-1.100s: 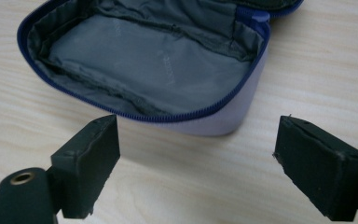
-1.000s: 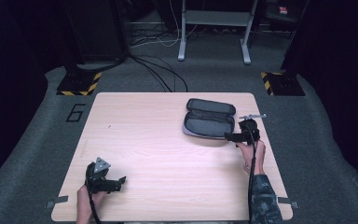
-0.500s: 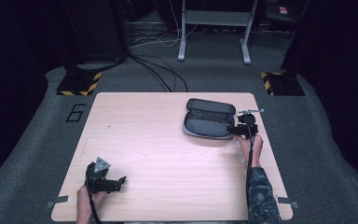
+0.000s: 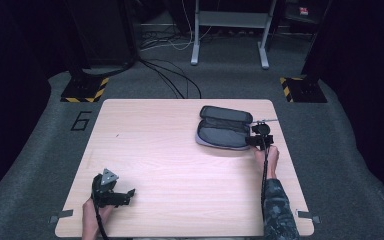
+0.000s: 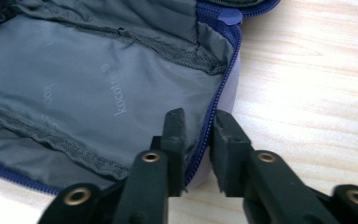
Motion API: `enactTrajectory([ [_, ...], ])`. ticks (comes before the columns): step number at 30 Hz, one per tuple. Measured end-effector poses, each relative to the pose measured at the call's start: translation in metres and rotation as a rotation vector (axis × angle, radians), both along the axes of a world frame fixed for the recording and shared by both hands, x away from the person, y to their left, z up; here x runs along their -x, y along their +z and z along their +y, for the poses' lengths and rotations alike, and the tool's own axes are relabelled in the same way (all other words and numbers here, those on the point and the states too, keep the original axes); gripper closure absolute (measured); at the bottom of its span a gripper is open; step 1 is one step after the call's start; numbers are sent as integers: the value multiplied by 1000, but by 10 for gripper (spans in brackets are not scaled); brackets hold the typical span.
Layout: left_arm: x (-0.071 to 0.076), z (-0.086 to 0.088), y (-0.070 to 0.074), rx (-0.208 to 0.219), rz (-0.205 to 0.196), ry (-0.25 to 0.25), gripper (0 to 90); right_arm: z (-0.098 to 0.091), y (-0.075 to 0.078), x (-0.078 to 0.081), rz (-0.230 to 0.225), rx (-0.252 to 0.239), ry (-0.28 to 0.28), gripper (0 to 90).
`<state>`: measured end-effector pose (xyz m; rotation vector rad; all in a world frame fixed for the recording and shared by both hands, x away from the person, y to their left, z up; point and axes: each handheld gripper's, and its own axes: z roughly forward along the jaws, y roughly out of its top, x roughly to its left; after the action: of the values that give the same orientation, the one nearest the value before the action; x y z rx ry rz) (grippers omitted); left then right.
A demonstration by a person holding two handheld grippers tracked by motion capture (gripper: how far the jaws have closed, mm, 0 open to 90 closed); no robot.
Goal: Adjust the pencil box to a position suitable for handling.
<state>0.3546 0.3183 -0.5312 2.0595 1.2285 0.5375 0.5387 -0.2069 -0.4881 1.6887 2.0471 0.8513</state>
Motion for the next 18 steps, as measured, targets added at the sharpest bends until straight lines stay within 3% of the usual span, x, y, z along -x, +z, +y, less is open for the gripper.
enactTrajectory([
  [7, 0, 0, 0, 1, -3, 3, 9, 6, 0, 7, -3, 17, 31, 828],
  [18, 0, 0, 0, 0, -4, 3, 9, 20, 0, 24, -12, 34, 96, 832],
])
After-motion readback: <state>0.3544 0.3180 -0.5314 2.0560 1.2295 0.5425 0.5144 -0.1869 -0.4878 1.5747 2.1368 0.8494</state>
